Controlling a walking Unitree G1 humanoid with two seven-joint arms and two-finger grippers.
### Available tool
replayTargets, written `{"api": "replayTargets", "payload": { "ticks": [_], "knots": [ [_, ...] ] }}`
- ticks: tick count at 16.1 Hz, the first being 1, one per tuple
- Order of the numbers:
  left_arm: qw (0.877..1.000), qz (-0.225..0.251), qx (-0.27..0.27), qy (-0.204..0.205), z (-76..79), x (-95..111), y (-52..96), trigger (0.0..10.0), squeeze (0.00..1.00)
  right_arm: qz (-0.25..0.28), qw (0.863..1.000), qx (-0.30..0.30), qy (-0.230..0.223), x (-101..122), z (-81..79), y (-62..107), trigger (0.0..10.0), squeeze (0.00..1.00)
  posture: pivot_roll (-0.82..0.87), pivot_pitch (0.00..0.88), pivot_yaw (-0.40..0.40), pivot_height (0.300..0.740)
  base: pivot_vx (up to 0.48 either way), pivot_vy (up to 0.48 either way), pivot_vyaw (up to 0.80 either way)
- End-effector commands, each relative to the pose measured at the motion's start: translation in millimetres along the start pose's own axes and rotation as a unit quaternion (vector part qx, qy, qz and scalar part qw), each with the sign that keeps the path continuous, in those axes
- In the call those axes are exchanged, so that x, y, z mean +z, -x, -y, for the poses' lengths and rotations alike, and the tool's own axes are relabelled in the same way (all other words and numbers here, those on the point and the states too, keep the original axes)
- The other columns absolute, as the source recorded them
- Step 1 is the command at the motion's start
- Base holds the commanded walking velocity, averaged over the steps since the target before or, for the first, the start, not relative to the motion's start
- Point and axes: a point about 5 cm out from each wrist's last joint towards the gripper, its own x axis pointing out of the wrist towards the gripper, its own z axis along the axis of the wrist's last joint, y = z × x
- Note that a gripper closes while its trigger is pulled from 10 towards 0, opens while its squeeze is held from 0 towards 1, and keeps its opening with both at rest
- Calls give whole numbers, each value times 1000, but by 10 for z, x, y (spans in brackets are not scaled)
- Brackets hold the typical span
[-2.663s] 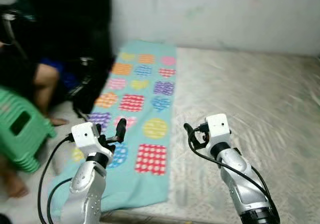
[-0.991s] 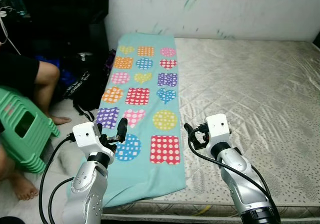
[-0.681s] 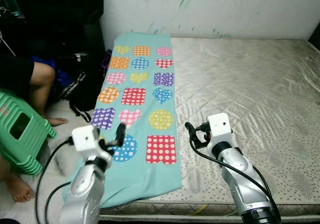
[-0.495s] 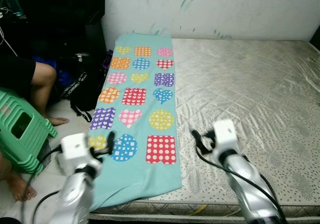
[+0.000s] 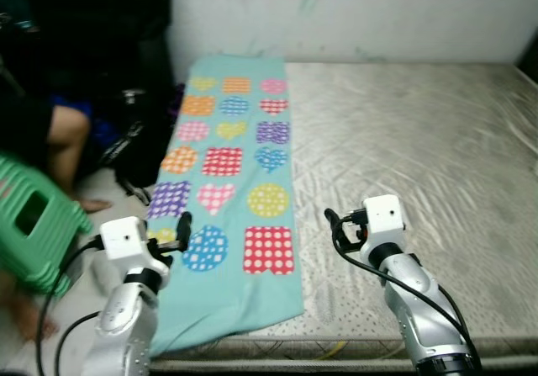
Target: Clean up the room
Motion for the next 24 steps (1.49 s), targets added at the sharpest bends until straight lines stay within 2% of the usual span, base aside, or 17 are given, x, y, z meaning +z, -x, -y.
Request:
{"api": "replayTargets", "payload": {
  "ticks": [1,6,12,15,17,19,21,22,23,24],
  "knots": [
    [1000,-3,5,-4,-52,8,15,10000,0,4,1000,-1,-7,16,-4,13,10000,0,-102,0,-11,740,0,480,0],
    [1000,-4,22,-3,-114,8,122,10000,0,4,1000,-15,-13,12,41,119,10000,0,-107,0,-10,740,0,480,0],
    [1000,9,9,-3,-73,43,110,10000,0,8,1000,-29,-6,35,72,172,10000,0,-114,0,-11,740,0,0,0],
    [1000,5,21,9,-62,28,110,10000,0,8,1000,-28,-6,43,58,169,10000,0,-113,0,-12,740,0,0,0],
    [1000,5,19,5,-75,21,108,10000,0,12,1000,-20,-12,66,12,150,10000,0,-110,0,-11,740,0,0,0],
    [999,1,33,-1,-171,-35,143,10000,0,15,1000,-17,-7,50,-24,134,10000,0,-110,0,-7,740,0,0,0],
    [999,20,38,-34,-242,31,164,10000,0,36,999,-40,-10,84,41,119,10000,0,-99,0,-10,740,0,0,0],
    [995,40,41,-81,-279,104,198,10000,0,56,997,-52,-14,129,86,142,10000,0,-93,0,-12,740,0,0,0],
    [993,52,41,-102,-304,147,240,10000,0,74,996,-56,-13,165,108,177,10000,0,-93,0,-10,740,0,0,0],
    [992,52,49,-106,-360,156,315,10000,0,82,995,-53,-5,171,126,227,10000,0,-93,0,-12,740,0,0,0]
  ]
}}
